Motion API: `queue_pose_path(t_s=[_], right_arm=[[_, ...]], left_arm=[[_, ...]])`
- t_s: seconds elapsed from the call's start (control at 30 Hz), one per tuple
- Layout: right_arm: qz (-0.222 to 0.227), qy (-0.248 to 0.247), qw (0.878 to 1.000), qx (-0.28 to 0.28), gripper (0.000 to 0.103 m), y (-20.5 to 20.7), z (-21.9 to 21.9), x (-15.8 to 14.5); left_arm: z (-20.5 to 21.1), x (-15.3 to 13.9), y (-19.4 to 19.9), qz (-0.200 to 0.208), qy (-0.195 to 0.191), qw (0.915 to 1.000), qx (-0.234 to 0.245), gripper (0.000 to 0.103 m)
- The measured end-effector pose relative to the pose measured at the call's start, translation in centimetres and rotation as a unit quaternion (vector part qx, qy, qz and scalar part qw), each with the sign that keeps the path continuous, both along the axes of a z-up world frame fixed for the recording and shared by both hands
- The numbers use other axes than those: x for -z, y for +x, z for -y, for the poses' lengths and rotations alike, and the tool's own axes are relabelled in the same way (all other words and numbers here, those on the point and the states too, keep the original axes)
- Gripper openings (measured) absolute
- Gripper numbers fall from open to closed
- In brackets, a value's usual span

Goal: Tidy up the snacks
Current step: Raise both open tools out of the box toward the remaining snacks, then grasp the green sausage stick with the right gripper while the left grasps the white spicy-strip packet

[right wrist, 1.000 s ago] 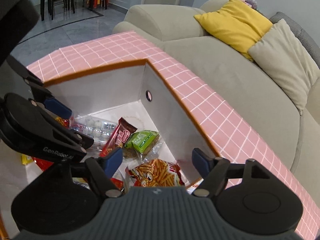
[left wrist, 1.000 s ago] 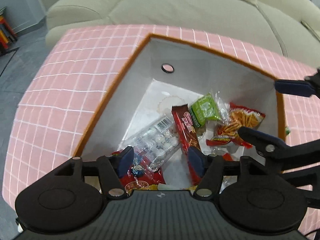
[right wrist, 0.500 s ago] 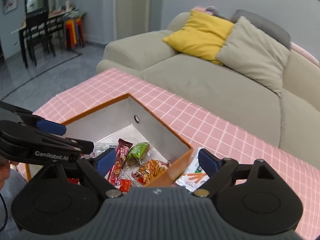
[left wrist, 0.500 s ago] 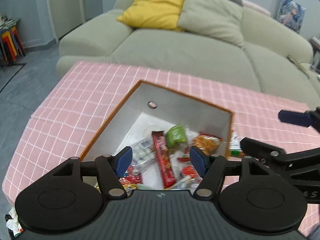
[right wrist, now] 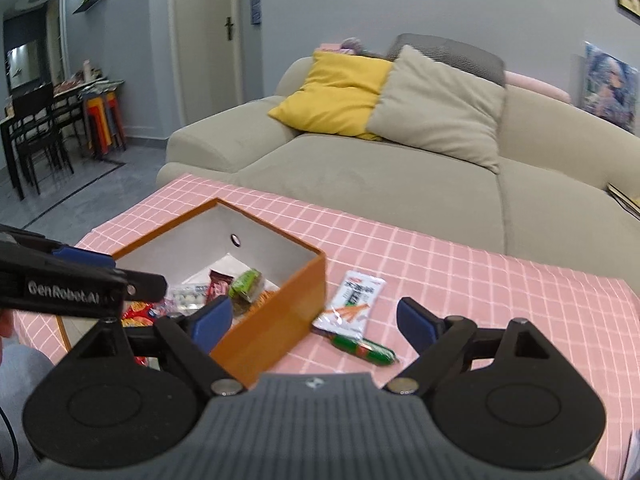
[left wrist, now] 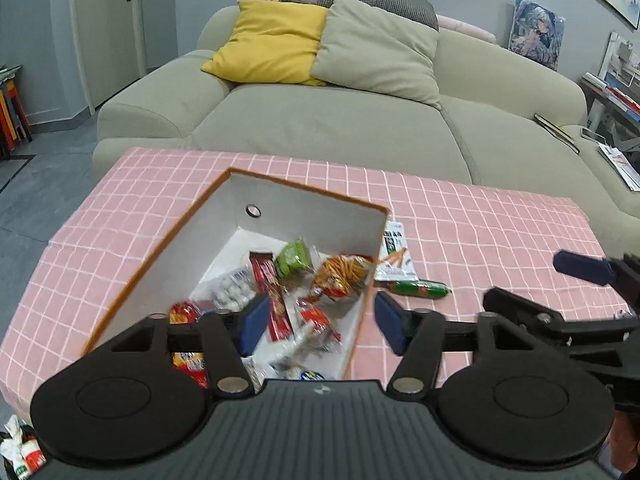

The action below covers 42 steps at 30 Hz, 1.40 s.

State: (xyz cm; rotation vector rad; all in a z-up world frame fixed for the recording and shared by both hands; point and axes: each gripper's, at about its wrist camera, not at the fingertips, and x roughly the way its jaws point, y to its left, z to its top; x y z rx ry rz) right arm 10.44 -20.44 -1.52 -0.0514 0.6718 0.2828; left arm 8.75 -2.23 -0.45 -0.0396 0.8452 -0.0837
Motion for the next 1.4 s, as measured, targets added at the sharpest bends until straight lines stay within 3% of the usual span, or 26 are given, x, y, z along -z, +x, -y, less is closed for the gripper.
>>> queue_pose_path(t_s=[0.3, 0.53, 0.73, 0.8, 1.13, 1.33, 1.4], right_arm=[[-0.02, -0.015, 0.998, 0.059, 0.086, -3.5, 4.2, 4.2], [-0.058, -0.021, 0.996, 0.063, 0.086, -4.4, 6.4, 7.5], [-0.065, -0.035, 0.996, 0.051, 0.084, -3.5, 7.8, 9.0], [-0.066, -0.042, 0.996, 0.043, 0.08, -2.7, 8.2, 9.4], [-0.06, -0.065, 0.996, -0.014, 0.08, 3.0, 9.2, 11.3], [-0.054, -0.089, 0.99, -0.092, 0.08, 6.7, 8.0, 13.2], [-0.049, -0.097, 0.986, -0.124, 0.075, 7.9, 7.2, 13.8]], left_arm=[[3.4, 2.0, -1.5, -0.016, -0.047, 0.9983, 0.031, 0.043], [7.7, 4.1, -1.8, -0.023, -0.029, 0.9961, 0.08, 0.043], [9.6, 5.9, -0.5, -0.047, -0.024, 0.9952, 0.083, 0.044], [10.0, 6.2, 0.0, -0.048, -0.016, 0.9952, 0.084, 0.045], [11.6, 7.7, 3.7, -0.071, 0.015, 0.9927, 0.096, 0.051], [12.0, 8.3, 5.6, -0.09, 0.026, 0.9897, 0.108, 0.051], [12.0, 8.4, 6.0, -0.094, 0.026, 0.989, 0.111, 0.051]])
